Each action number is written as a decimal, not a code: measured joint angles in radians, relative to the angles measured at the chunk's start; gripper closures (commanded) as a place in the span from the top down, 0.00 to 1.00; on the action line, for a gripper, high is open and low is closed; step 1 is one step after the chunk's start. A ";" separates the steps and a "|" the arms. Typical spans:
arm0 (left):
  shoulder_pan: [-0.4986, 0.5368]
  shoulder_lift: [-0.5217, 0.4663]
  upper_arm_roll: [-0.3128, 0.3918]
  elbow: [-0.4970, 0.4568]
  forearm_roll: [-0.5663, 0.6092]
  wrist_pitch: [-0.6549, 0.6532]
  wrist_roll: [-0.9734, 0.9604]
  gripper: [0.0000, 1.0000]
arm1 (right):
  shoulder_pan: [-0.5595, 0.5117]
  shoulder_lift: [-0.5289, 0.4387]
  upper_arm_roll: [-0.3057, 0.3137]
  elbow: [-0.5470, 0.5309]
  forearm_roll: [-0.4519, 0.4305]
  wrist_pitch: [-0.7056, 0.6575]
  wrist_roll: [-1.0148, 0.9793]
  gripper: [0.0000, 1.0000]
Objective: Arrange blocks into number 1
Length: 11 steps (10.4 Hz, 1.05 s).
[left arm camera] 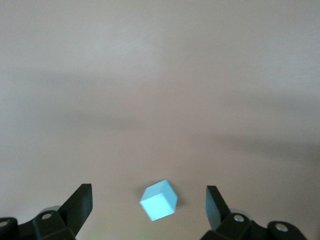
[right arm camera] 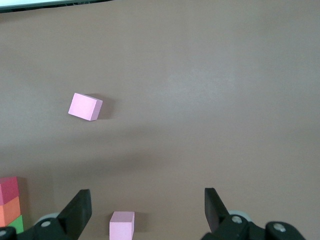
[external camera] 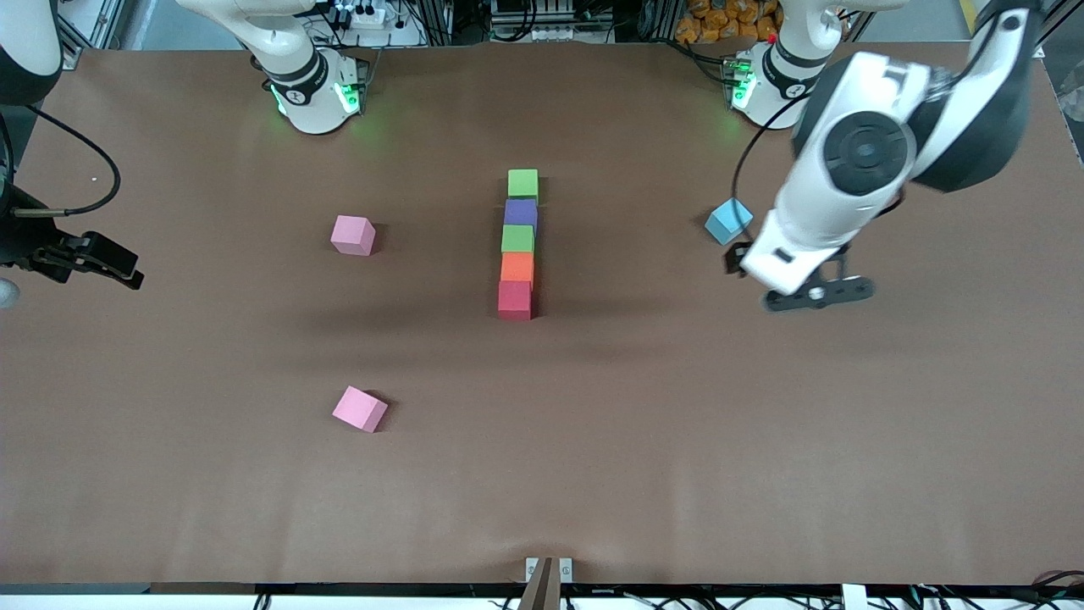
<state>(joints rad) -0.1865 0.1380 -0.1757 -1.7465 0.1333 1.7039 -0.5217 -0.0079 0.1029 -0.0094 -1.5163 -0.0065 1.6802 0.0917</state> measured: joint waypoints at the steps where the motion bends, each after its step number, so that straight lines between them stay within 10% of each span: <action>1: -0.007 -0.043 0.056 -0.039 -0.010 -0.003 0.041 1.00 | 0.000 0.000 0.000 0.001 0.000 0.000 0.000 1.00; 4: -0.008 -0.113 0.191 -0.032 -0.055 -0.007 0.212 1.00 | 0.000 0.000 0.001 0.001 0.000 0.000 0.000 1.00; 11: -0.008 -0.151 0.198 0.140 -0.065 -0.062 0.243 1.00 | 0.000 0.000 0.001 0.003 0.000 0.000 0.000 1.00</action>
<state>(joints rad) -0.1944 -0.0131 0.0224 -1.6067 0.0682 1.6420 -0.2784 -0.0078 0.1031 -0.0089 -1.5129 -0.0066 1.6799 0.0916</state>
